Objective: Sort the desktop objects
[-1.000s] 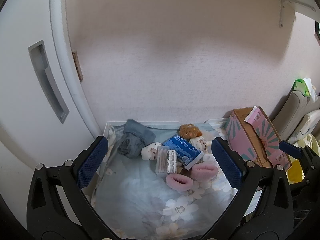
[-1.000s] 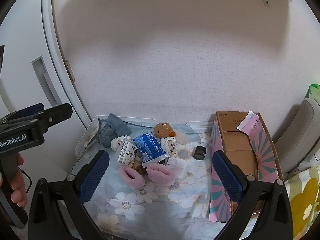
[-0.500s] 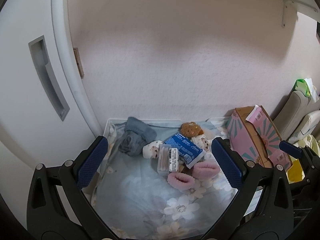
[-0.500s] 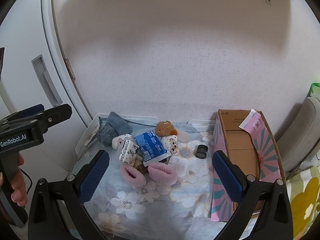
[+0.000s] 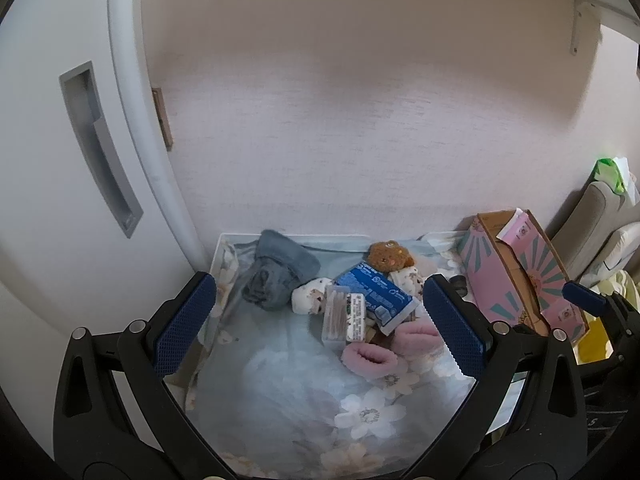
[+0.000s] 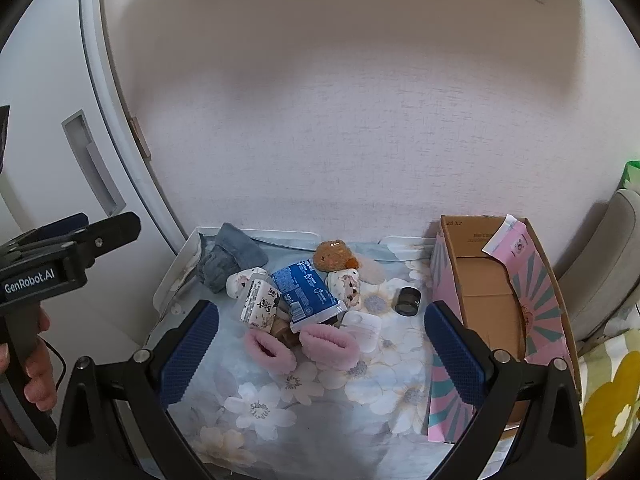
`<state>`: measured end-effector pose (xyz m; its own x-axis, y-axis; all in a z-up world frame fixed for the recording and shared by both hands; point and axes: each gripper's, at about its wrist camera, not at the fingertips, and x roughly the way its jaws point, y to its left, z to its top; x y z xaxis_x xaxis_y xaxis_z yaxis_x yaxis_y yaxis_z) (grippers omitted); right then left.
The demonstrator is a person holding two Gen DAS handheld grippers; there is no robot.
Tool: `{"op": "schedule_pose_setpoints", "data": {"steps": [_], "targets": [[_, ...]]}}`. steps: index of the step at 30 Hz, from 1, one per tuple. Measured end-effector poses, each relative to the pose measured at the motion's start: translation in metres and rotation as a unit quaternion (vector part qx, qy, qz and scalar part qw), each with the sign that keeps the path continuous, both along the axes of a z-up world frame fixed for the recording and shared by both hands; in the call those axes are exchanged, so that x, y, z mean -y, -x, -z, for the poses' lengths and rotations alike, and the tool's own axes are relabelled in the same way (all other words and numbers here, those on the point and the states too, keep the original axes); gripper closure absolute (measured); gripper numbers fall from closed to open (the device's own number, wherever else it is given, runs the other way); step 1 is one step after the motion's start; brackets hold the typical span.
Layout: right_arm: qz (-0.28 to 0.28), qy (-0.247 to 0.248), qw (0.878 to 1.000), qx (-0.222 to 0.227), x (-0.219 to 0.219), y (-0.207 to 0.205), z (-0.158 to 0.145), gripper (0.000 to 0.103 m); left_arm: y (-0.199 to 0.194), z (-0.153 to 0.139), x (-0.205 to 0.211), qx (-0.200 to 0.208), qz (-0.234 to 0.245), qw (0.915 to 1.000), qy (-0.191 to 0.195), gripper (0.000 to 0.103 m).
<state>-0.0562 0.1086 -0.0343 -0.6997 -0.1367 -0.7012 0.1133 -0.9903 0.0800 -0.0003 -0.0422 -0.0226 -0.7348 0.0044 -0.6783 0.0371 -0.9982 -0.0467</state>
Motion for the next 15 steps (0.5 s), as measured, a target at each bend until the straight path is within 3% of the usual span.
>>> {"op": "schedule_pose_setpoints", "data": {"steps": [9, 15], "targets": [[-0.007, -0.001, 1.000, -0.003, -0.006, -0.005, 0.011, 0.000, -0.002, 0.014, 0.025, 0.004, -0.009, 0.9999, 0.002, 0.000], [-0.020, 0.005, 0.999, 0.049, -0.005, -0.005, 0.050, 0.000, 0.004, 0.060, 0.033, 0.059, 0.004, 0.9982, 0.004, 0.000]]}}
